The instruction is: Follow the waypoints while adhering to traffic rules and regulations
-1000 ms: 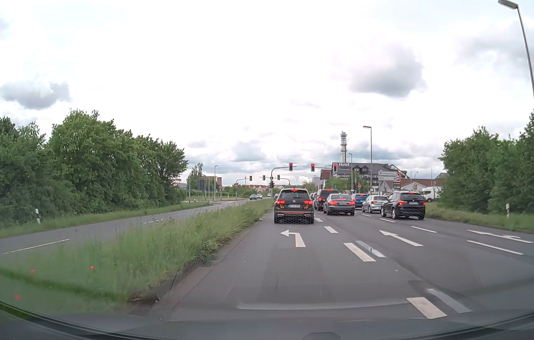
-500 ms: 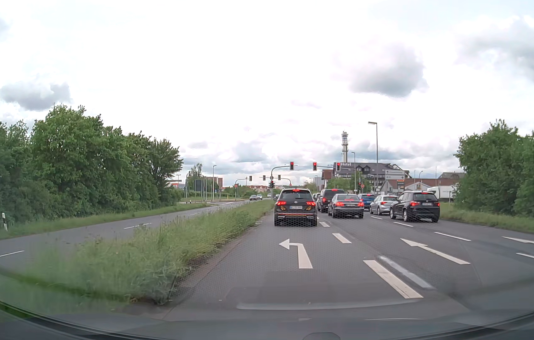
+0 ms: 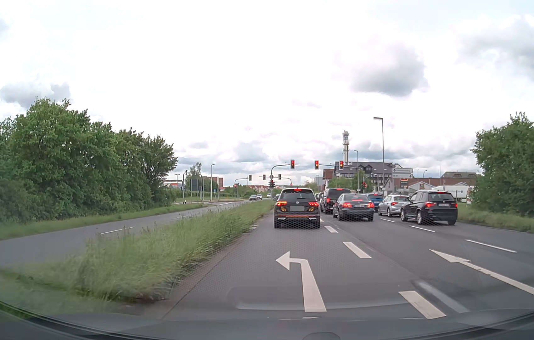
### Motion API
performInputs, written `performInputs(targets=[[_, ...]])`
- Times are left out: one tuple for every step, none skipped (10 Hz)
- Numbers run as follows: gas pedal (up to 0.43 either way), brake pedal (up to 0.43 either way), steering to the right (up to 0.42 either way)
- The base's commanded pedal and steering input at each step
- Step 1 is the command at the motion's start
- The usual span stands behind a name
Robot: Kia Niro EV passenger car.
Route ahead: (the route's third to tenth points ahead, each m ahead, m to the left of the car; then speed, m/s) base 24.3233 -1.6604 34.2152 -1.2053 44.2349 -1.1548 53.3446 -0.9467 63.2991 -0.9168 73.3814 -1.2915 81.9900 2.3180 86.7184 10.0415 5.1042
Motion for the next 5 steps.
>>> performInputs(targets=[[0.000,0.152,-0.005],[0.000,0.159,-0.005],[0.000,0.159,-0.005],[0.000,0.159,-0.005],[0.000,0.159,-0.005]])
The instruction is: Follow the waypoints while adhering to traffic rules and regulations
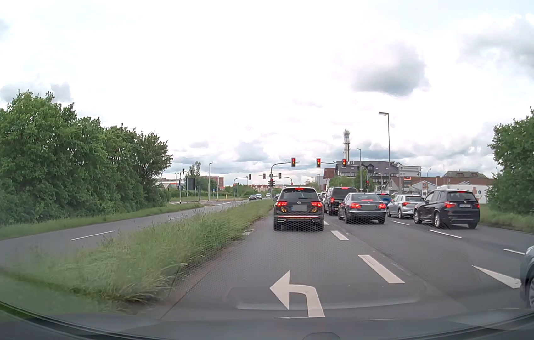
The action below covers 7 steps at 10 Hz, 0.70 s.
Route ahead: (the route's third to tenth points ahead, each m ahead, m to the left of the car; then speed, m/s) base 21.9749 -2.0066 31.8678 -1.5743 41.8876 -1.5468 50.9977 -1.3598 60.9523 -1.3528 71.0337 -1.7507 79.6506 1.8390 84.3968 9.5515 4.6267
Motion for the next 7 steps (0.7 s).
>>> performInputs(targets=[[0.000,0.159,-0.005],[0.000,0.159,-0.005],[0.000,0.159,-0.005],[0.000,0.159,-0.005],[0.000,0.159,-0.005],[0.000,0.159,-0.005],[0.000,0.159,-0.005]])
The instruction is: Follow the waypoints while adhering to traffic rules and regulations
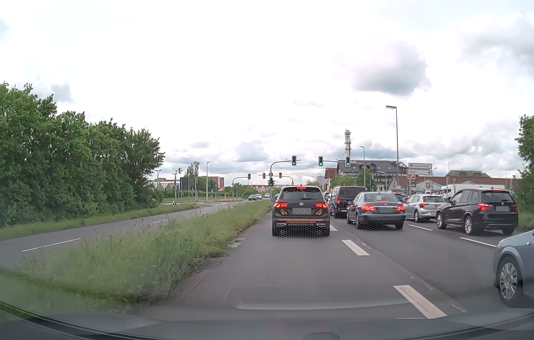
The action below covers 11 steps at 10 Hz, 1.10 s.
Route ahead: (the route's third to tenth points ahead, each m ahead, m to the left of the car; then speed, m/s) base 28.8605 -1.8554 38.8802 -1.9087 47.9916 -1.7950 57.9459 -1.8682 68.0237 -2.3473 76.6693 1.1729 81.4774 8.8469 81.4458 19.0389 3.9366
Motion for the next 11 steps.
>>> performInputs(targets=[[0.000,0.159,-0.005],[0.000,0.159,-0.005],[0.000,0.159,-0.005],[0.000,0.159,-0.005],[0.000,0.159,-0.005],[0.000,0.159,-0.004],[0.000,0.159,-0.004],[0.000,0.159,-0.004],[0.000,0.165,-0.004],[0.000,0.159,-0.004],[0.000,0.159,-0.004]])
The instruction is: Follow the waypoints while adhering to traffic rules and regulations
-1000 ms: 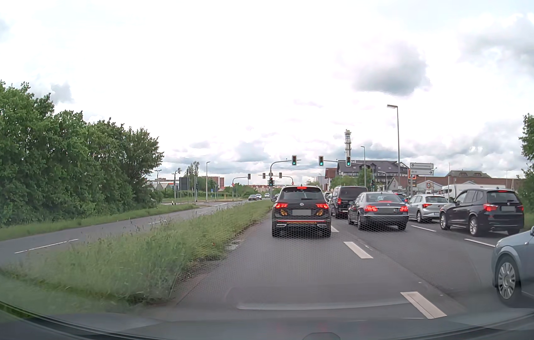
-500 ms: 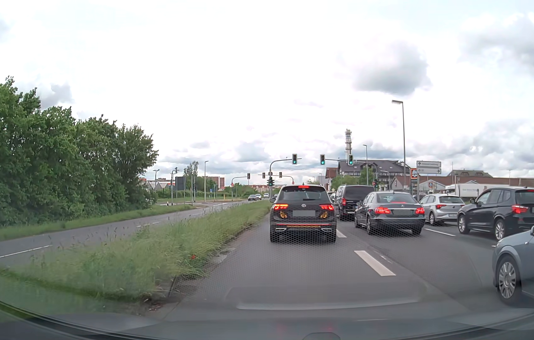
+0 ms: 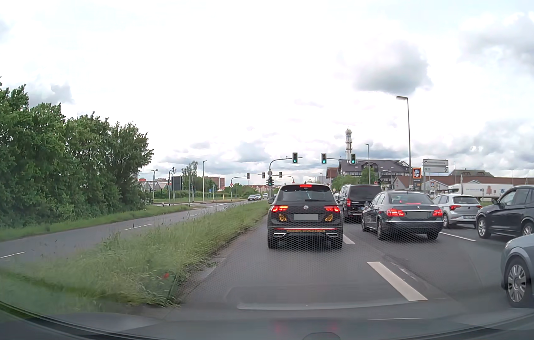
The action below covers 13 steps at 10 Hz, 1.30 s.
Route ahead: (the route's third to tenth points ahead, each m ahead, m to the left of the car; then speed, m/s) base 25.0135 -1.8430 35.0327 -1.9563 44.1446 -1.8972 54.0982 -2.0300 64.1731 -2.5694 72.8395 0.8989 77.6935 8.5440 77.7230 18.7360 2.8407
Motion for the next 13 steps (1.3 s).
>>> performInputs(targets=[[0.000,0.165,-0.004],[0.000,0.159,-0.004],[0.000,0.159,-0.004],[0.000,0.152,-0.004],[0.000,0.146,-0.004],[0.000,0.146,-0.004],[0.000,0.140,-0.004],[0.000,0.146,-0.004],[0.000,0.146,-0.004],[0.000,0.140,-0.004],[0.000,0.140,-0.004],[0.000,0.140,-0.004],[0.000,0.140,-0.004]])
